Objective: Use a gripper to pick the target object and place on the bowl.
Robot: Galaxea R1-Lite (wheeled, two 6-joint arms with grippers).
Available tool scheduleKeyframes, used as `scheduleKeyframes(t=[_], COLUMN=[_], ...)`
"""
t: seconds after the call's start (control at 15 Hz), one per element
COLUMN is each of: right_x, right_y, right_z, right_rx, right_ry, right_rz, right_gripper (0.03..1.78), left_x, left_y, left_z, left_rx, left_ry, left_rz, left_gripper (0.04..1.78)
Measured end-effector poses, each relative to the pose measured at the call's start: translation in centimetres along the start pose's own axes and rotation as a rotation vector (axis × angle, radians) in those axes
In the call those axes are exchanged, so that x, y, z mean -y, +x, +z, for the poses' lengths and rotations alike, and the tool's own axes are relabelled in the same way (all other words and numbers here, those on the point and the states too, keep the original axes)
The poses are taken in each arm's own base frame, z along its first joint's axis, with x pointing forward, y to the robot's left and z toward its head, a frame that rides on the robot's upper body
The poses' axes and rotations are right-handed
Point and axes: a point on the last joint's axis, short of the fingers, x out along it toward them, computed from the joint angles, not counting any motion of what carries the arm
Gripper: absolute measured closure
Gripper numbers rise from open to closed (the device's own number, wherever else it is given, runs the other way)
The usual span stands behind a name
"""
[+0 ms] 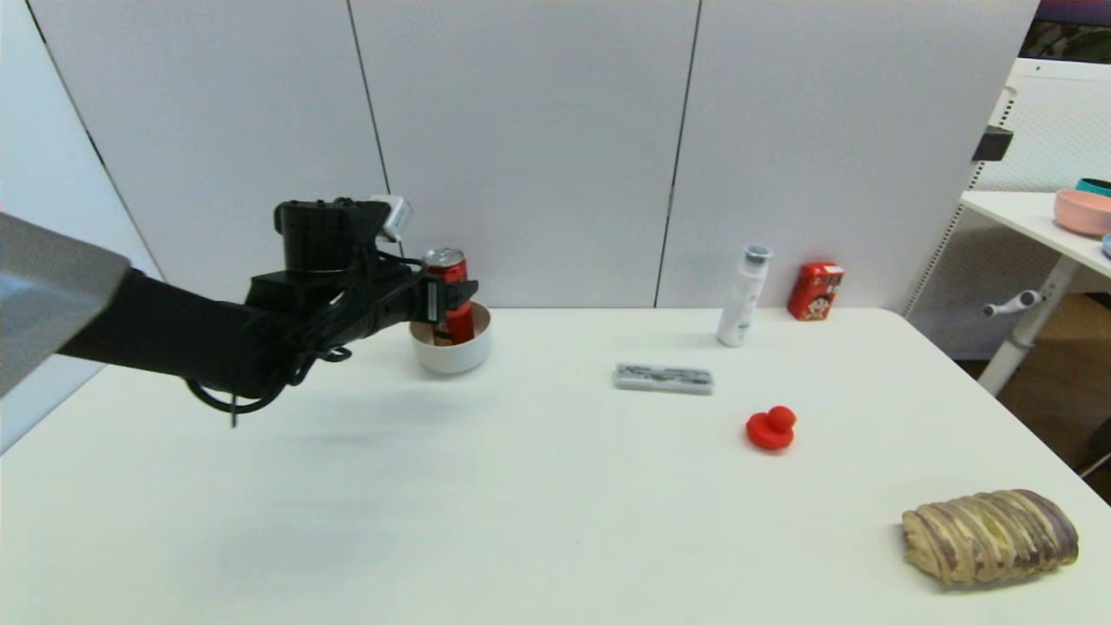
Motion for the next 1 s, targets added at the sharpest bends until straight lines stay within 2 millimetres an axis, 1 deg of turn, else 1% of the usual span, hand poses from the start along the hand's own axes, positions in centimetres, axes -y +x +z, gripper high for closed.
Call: scheduleKeyframes(t=[0.07, 0.13, 0.27, 0.33, 0.47, 0.6, 0.67, 0.8, 0.93, 1.0], right_x=[0.0, 0.0, 0.0, 0.0, 0.0, 0.0, 0.0, 0.0, 0.0, 0.0], right_y=[0.0, 0.0, 0.0, 0.0, 0.0, 0.0, 0.0, 0.0, 0.0, 0.0], right_z=[0.0, 0.0, 0.0, 0.0, 0.0, 0.0, 0.0, 0.0, 0.0, 0.0], right_rx=[0.0, 0.001, 0.0, 0.0, 0.0, 0.0, 0.0, 0.0, 0.0, 0.0], right_ry=[0.0, 0.0, 0.0, 0.0, 0.0, 0.0, 0.0, 0.0, 0.0, 0.0], right_rz=[0.0, 0.0, 0.0, 0.0, 0.0, 0.0, 0.0, 0.0, 0.0, 0.0], right_gripper=[0.1, 0.1, 0.1, 0.1, 0.1, 0.1, 0.1, 0.1, 0.1, 0.1], left_x=[0.3, 0.6, 1.1, 1.4, 1.8, 1.8, 1.8, 1.8, 2.0, 2.1], left_y=[-1.9, -4.2, -9.4, -12.5, -18.3, -23.5, -25.8, -29.6, -32.7, -33.8], left_z=[0.4, 0.4, 0.4, 0.1, -1.1, -2.7, -3.5, -5.0, -6.6, -7.4], left_rx=[-0.002, -0.01, -0.003, 0.008, 0.041, 0.091, 0.123, 0.191, 0.247, 0.27], left_ry=[0.003, 0.006, 0.009, 0.009, 0.008, 0.005, 0.004, 0.003, 0.002, 0.0], left_rz=[-0.004, -0.008, -0.013, -0.016, -0.012, 0.012, 0.032, 0.085, 0.168, 0.219], left_gripper=[0.22, 0.2, 0.18, 0.17, 0.16, 0.15, 0.14, 0.14, 0.13, 0.13])
